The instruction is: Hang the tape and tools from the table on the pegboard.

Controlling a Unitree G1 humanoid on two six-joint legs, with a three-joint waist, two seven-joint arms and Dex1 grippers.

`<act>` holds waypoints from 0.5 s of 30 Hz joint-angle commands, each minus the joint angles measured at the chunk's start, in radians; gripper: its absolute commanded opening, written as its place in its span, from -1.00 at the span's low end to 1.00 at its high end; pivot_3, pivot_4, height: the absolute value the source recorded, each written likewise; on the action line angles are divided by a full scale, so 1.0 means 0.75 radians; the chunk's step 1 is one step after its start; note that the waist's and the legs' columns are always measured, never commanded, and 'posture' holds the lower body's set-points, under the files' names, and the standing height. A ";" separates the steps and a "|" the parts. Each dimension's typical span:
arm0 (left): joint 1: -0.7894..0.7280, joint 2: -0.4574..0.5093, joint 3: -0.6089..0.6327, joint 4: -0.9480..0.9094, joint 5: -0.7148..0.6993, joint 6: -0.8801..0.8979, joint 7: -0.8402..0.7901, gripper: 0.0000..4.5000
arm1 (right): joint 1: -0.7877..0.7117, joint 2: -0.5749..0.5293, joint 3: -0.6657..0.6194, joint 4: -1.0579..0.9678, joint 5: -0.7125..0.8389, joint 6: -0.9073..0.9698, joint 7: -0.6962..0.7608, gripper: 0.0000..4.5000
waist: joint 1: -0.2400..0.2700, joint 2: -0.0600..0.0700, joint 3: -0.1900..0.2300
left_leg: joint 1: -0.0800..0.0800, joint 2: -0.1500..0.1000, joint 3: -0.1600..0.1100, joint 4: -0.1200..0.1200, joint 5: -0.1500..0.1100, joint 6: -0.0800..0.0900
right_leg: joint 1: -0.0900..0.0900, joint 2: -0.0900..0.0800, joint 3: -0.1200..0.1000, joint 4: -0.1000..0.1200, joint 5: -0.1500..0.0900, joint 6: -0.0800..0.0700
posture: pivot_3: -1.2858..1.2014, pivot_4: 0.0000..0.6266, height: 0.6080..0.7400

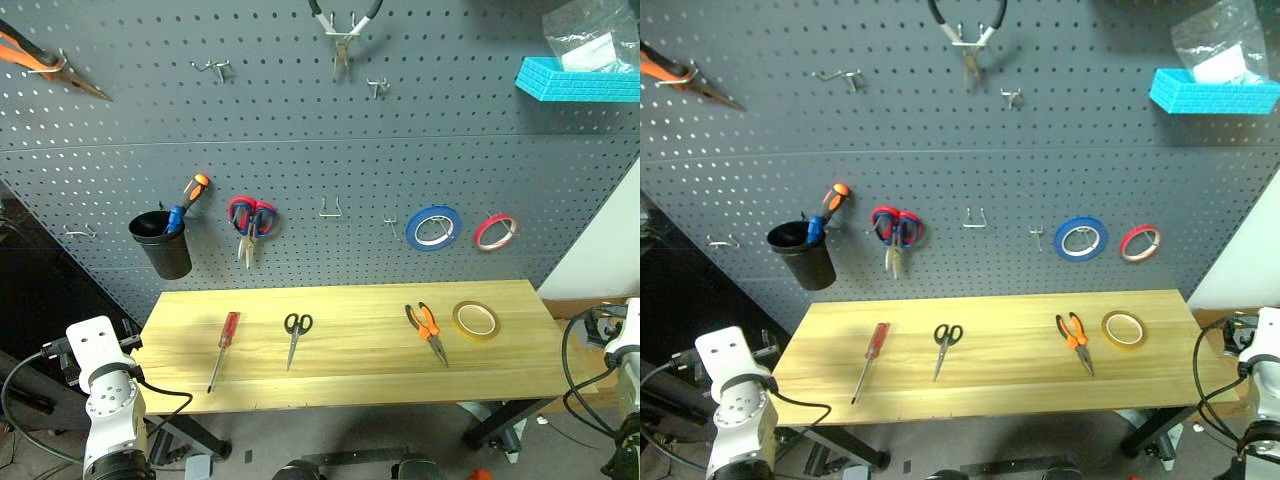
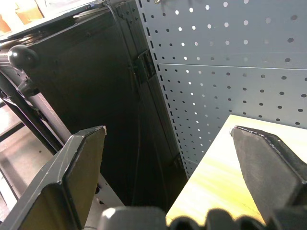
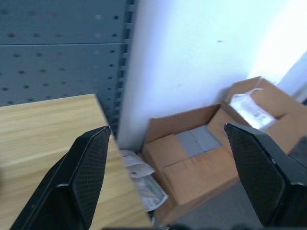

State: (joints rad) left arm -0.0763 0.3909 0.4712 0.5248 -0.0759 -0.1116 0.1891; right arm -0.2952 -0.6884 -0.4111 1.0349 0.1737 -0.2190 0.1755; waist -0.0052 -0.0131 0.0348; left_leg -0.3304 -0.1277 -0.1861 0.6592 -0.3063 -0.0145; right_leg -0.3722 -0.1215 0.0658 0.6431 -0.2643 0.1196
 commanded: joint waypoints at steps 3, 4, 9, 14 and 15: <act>0.001 0.030 0.025 -0.021 0.021 -0.028 0.058 0.99 | -0.046 -0.023 0.004 0.003 -0.009 -0.058 0.004 0.74 | -0.001 0.000 0.000 | 0.000 0.000 0.001 0.000 0.000 0.000 | 0.000 0.000 0.001 0.000 0.000 0.000 | 0.03 -0.99 1.00; 0.001 0.027 0.034 -0.019 0.013 -0.030 0.065 0.99 | -0.048 -0.021 0.008 0.001 -0.011 -0.060 0.005 0.74 | -0.001 0.000 0.000 | 0.000 0.000 0.001 0.000 0.000 0.000 | 0.000 0.000 0.001 0.000 0.000 0.000 | 0.03 -0.99 1.00; 0.020 0.034 0.050 -0.020 0.004 -0.020 0.085 0.99 | -0.055 -0.013 0.020 0.001 -0.015 -0.070 0.013 0.74 | 0.000 0.000 0.000 | 0.000 0.000 0.001 0.000 0.000 0.000 | 0.000 0.000 0.001 0.000 0.000 0.000 | 0.03 -0.99 1.00; 0.033 0.035 0.058 -0.030 -0.002 0.004 0.108 0.99 | -0.057 -0.005 0.033 -0.008 -0.017 -0.076 0.022 0.74 | 0.002 -0.001 0.001 | 0.000 0.000 0.000 0.000 0.000 0.000 | 0.000 0.000 0.001 0.000 0.000 0.000 | 0.04 -1.00 1.00; 0.035 0.032 0.064 -0.032 -0.007 0.012 0.112 0.99 | -0.057 -0.003 0.038 -0.012 -0.018 -0.079 0.032 0.74 | 0.002 -0.001 0.001 | 0.000 0.000 0.001 0.000 0.000 0.000 | 0.000 0.000 0.001 0.000 0.000 0.000 | 0.04 -1.00 1.00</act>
State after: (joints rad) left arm -0.0475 0.3921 0.4935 0.5245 -0.0752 -0.1011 0.2579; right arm -0.3214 -0.6843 -0.3862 1.0524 0.1642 -0.2528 0.1891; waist -0.0034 -0.0139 0.0353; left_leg -0.3302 -0.1276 -0.1857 0.6592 -0.3066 -0.0146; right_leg -0.3723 -0.1214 0.0662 0.6431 -0.2643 0.1196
